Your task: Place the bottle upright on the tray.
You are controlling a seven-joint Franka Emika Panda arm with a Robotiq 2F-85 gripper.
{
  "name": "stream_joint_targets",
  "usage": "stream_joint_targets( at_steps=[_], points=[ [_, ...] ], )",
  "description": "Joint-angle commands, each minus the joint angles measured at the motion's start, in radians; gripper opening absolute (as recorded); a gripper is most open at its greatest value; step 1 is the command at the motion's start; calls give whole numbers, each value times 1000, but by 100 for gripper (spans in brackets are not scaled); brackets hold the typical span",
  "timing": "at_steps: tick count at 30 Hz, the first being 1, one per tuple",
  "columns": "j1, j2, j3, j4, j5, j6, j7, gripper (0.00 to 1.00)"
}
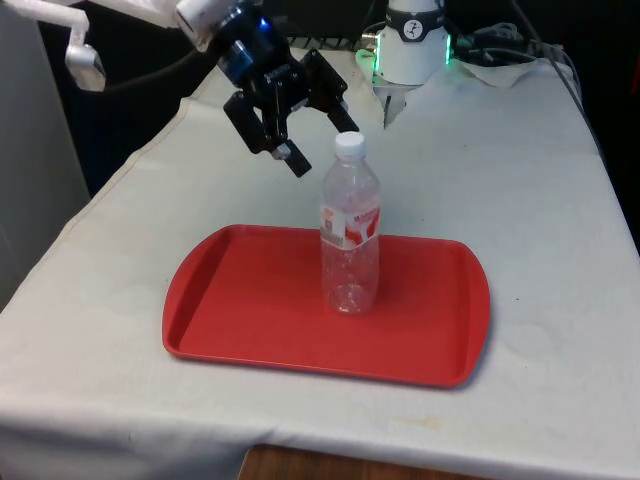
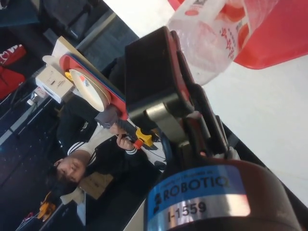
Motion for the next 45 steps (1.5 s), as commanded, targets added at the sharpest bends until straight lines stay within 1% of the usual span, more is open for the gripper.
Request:
stream_joint_targets(
  at_steps=[1,4,5,7,10,12,13,14,21,22,23,28,30,31,32,39,40,41,45],
  points=[
    [3,-9,-7,-3,-10,-2,7,100],
    [4,-16,-16,-1,-13,-13,8,100],
    [0,-9,-9,0,-1,-13,0,100],
    [6,-20,-20,0,-16,-16,9,100],
    [7,-27,-24,0,-23,-18,12,100],
    [6,-35,-26,-1,-29,-20,14,100],
    [1,-31,-20,1,-15,-20,4,100],
    [6,-38,-28,-1,-31,-20,14,100],
    [8,-53,-36,1,-47,-27,19,100],
    [2,-54,-31,2,-39,-31,11,100],
    [9,-59,-37,2,-54,-27,22,100],
    [10,-72,-40,5,-75,-28,29,100],
    [10,-76,-40,6,-84,-28,31,100],
    [3,-71,-33,7,-68,-31,21,100],
    [10,-78,-40,6,-88,-27,33,100],
    [11,-96,-40,8,-123,-28,38,100],
    [4,-92,-33,9,-108,-31,28,100],
    [11,-98,-40,8,-128,-28,38,100],
    [11,-111,-40,5,-153,-29,35,100]
  ],
)
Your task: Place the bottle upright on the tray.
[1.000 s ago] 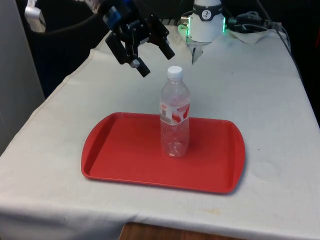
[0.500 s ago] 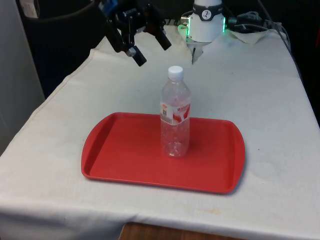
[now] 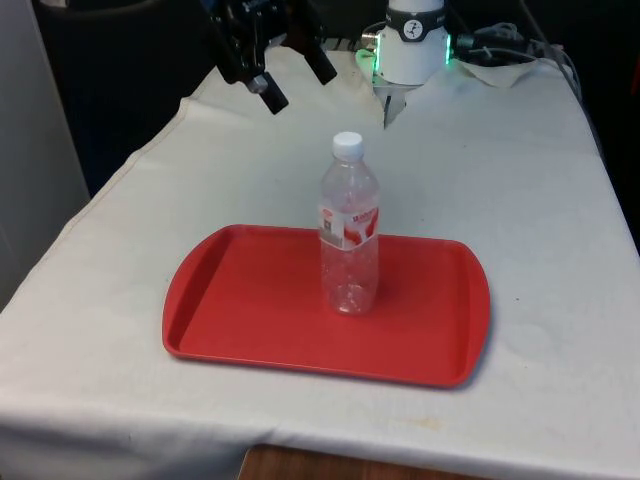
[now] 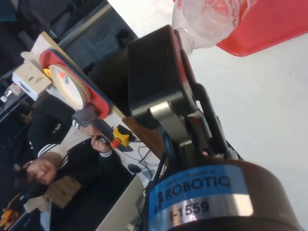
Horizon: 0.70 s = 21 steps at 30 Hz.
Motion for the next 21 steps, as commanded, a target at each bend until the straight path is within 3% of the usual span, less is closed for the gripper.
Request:
stream_joint_targets(
  at_steps=[1,4,5,6,14,15,16,21],
  points=[
    [7,-6,-7,-4,-19,3,5,100],
    [7,-15,-7,-6,-37,1,2,100],
    [0,-8,0,-1,-24,-3,0,100],
    [7,-19,-7,-6,-48,0,0,100],
    [7,-38,-7,-8,-96,-8,-10,100],
    [0,-30,0,-2,-79,-14,-9,100],
    [7,-40,-7,-8,-102,-9,-11,100],
    [8,-52,-7,-8,-137,-15,-18,100]
  ],
)
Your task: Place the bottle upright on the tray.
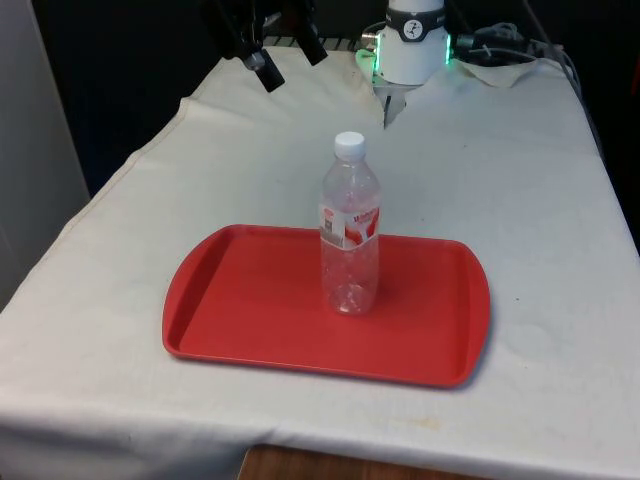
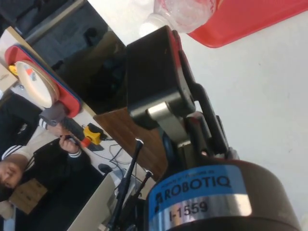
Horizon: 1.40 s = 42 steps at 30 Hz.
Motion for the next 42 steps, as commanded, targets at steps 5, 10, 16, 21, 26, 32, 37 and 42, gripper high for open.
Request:
stream_joint_targets(
  at_steps=[5,10,16,21,26,32,37,42],
  points=[
    [8,-15,-5,-5,-41,2,-4,100],
    [10,-27,-5,-5,-76,-3,-10,100],
    [10,-44,-5,-12,-112,-10,-20,100],
    [11,-64,-5,-27,-142,-14,-33,100],
    [12,-86,-4,-49,-170,-14,-50,100],
    [13,-112,-4,-73,-204,-14,-73,100],
    [14,-128,-4,-88,-223,-14,-85,100],
    [8,-139,0,-98,-232,-26,-100,100]
  ],
)
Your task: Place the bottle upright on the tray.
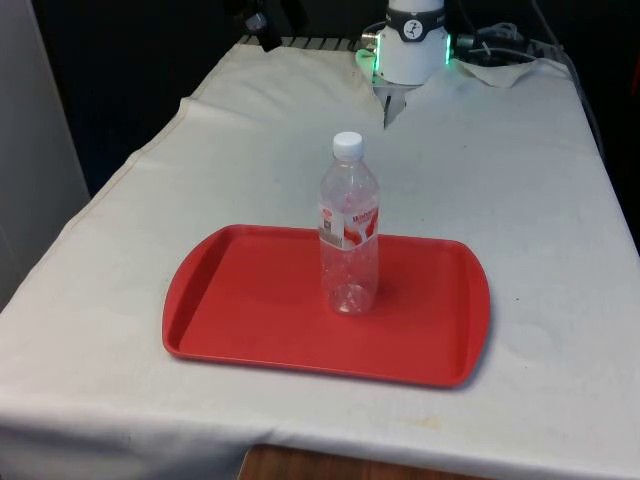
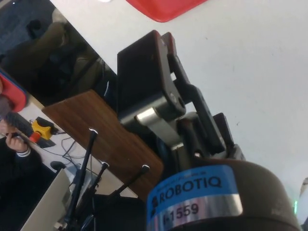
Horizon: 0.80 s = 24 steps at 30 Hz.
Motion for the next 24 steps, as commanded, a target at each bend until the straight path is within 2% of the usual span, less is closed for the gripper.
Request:
stream_joint_targets(
  at_steps=[1,10,11,12,19,20,21,24],
  points=[
    [7,-12,-4,-12,-20,13,-5,100],
    [7,-46,-3,-42,-64,13,-38,100],
    [0,-41,1,-37,-56,0,-42,100],
    [7,-52,-2,-47,-73,13,-45,100],
    [8,-75,-2,-67,-109,13,-71,100],
    [2,-65,1,-59,-93,0,-70,100],
    [8,-78,-2,-69,-114,13,-73,100],
    [9,-86,-1,-75,-128,14,-81,100]
  ],
)
